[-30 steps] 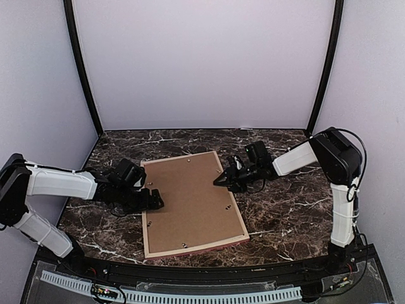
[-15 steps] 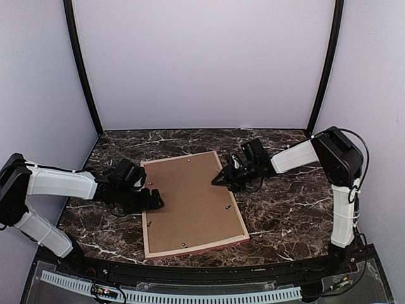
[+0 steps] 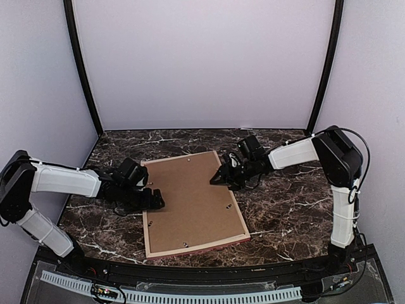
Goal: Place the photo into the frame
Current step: Place the backboard on the frame body.
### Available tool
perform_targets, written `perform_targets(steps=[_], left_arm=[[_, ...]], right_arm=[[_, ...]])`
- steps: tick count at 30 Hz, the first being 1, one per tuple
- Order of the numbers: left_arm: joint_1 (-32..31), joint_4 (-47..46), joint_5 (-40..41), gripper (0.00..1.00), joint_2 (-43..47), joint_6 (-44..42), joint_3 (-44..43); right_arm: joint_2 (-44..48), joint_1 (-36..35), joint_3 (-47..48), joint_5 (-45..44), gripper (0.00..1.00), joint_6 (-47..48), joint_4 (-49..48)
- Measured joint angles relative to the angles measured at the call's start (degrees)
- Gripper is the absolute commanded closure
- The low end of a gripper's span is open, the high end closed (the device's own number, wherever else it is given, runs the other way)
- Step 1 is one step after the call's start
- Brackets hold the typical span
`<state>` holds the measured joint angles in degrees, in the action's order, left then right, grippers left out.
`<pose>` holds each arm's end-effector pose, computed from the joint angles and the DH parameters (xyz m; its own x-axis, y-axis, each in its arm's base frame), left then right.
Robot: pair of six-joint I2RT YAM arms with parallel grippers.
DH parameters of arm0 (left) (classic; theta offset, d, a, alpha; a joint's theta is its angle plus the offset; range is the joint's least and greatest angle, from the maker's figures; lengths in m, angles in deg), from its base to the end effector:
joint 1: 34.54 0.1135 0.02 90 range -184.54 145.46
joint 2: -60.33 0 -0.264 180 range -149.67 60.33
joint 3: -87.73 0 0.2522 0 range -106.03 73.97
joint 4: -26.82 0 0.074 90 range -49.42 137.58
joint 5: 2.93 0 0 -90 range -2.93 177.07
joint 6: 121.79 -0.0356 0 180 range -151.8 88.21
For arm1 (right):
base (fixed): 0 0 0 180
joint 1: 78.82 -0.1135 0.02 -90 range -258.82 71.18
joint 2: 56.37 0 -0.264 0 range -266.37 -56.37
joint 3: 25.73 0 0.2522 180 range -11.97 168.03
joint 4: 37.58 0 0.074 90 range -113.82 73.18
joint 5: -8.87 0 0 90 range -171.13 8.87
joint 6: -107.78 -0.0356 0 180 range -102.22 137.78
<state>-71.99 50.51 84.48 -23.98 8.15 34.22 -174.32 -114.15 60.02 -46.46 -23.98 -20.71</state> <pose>0.2166 -0.1679 0.1579 -0.8988 -0.1194 -0.4217 0.0668 0.9136 -0.4011 0.3349 0.2622 0.1343 -0.9790 -0.0226 -0.2025 -0.1711 0.6307 0.7569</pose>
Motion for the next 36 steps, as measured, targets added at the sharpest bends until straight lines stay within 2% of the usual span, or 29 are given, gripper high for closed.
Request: perform_targets(steps=[13,20,26,32,36], left_arm=[[-1.79,4.90,10.38,0.03,1.27,-4.28,-6.82],[-2.73,-1.33,3.67,0.04,0.83,-5.66,-8.57],[-4.42,-8.09,-3.08,0.04,-6.25,-5.60,-10.58],[-5.64,-10.62,-4.96,0.04,-11.39,-5.14,-10.88],[-5.86,-11.89,-5.11,0.05,-11.50,-4.72,-10.86]], right_arm=[[0.00,-0.22,0.55,-0.66,0.46,1.22,1.29],[0.00,-0.24,0.55,-0.68,0.46,1.22,1.29],[0.00,-0.24,0.55,-0.70,0.47,1.27,1.31],[0.00,-0.26,0.57,-0.85,0.47,1.60,1.46],[0.00,-0.37,1.22,-1.36,0.47,2.45,2.71]])
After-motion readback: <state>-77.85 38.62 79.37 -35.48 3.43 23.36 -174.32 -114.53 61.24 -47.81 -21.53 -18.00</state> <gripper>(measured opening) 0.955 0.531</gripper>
